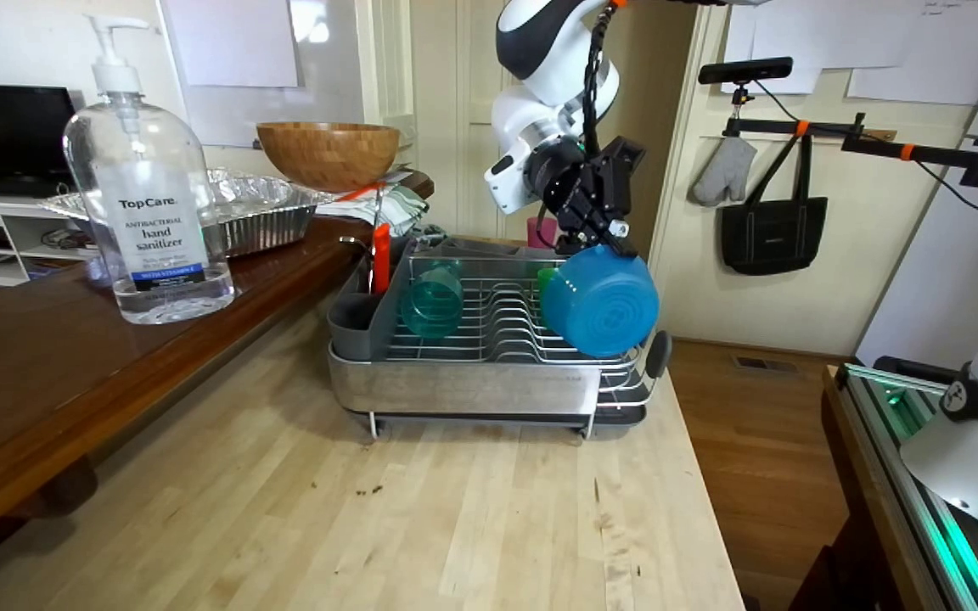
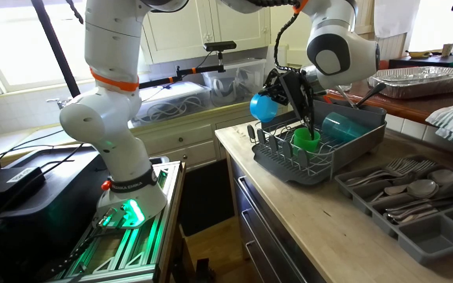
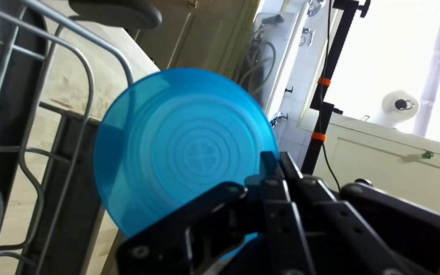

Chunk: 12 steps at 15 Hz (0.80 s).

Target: Put the blue bowl on the dishrack.

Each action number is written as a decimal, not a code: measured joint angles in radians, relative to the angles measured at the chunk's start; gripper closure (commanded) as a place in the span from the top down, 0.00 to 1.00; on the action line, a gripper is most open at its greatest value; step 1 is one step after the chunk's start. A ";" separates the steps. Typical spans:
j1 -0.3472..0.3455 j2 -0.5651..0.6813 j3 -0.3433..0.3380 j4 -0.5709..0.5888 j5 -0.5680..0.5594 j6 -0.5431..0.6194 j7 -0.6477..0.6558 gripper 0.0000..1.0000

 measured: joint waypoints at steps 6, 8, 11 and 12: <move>-0.018 -0.016 -0.037 -0.003 0.000 0.000 0.095 0.67; -0.024 -0.026 -0.046 -0.005 0.000 0.001 0.118 0.81; -0.026 -0.039 -0.053 -0.005 0.000 0.001 0.143 1.00; -0.026 -0.042 -0.054 -0.005 0.000 0.001 0.152 1.00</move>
